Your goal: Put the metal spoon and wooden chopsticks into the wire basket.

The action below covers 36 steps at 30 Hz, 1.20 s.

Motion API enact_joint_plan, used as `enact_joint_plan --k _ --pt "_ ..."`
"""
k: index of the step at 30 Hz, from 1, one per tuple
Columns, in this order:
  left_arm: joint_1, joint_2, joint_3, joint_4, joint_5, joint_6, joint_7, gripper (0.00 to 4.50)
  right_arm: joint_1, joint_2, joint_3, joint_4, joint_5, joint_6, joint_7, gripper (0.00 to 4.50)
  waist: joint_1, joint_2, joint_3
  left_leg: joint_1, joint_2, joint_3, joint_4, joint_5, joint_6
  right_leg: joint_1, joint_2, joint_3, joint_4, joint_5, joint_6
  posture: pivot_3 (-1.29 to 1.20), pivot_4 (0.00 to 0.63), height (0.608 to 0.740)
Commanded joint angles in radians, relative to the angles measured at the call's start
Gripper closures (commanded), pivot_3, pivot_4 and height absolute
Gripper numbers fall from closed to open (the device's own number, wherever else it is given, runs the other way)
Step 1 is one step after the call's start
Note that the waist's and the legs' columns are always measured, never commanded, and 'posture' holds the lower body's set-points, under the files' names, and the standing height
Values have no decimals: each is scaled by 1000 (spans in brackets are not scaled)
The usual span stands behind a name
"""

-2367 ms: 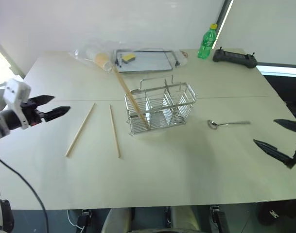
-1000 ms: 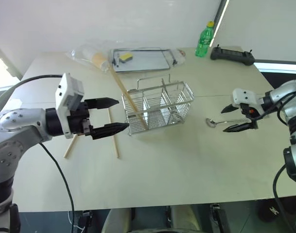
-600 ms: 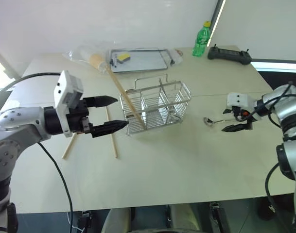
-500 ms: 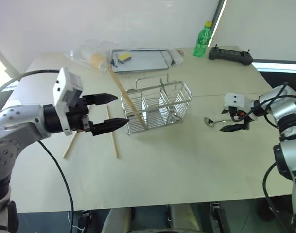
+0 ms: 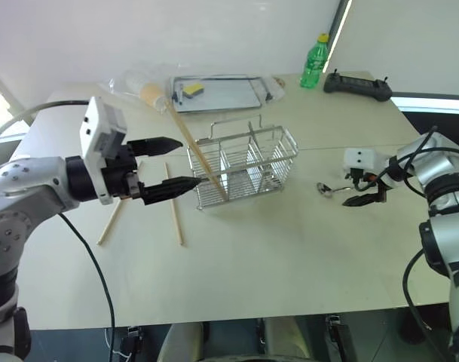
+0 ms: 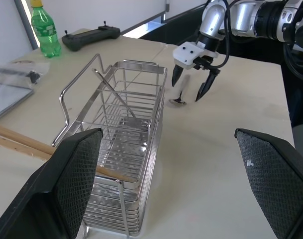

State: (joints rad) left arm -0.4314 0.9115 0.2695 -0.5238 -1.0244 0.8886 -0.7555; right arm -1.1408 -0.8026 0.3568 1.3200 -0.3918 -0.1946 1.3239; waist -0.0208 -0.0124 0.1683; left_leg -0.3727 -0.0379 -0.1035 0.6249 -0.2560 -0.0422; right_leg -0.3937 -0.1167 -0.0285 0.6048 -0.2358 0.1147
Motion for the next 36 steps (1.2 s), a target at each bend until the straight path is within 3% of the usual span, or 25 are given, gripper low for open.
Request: enact_joint_plan --k 1,6,20,24,29,34,36 --pt "-26 14 32 -19 -27 -4 6 0 -32 -2 -17 -2 0 6 14 1943 0 0 0 0 0 0 0 0 0 0 0 0 0 0 0 0 150 709" --pt "-31 18 31 -22 -38 -3 10 0 -24 0 -27 -6 8 1 31 4491 0 0 0 0 0 0 2 0 0 0 0 0 3 0 0 0 150 709" --pt "-40 17 10 -1 -24 -21 -16 0 -32 -12 -69 -26 38 -34 4 4491 0 -1 0 1 0 -1 3 0 0 0 0 0 6 0 0 0 150 709" --pt "-39 24 11 -5 -43 -14 -44 0 -43 -22 -156 -66 133 -45 89 4491 0 -1 0 1 0 -1 3 0 0 0 0 0 6 0 0 0 150 709" --pt "-29 63 10 -27 -86 4 -123 0 47 -74 -229 -224 252 -64 253 4491 3 -1 0 0 0 -1 3 0 0 0 0 0 6 0 1 0 150 709" --pt "-46 76 -15 3 -47 -22 -158 0 94 -104 -261 -381 330 -11 290 4491 1 -1 0 1 0 -1 3 0 0 0 0 0 6 0 1 0 150 709" --pt "-63 67 -26 20 -26 -38 -163 0 40 -95 -310 -468 414 111 290 4491 -1 0 1 1 0 -1 3 0 0 0 0 0 7 0 0 0 150 709"
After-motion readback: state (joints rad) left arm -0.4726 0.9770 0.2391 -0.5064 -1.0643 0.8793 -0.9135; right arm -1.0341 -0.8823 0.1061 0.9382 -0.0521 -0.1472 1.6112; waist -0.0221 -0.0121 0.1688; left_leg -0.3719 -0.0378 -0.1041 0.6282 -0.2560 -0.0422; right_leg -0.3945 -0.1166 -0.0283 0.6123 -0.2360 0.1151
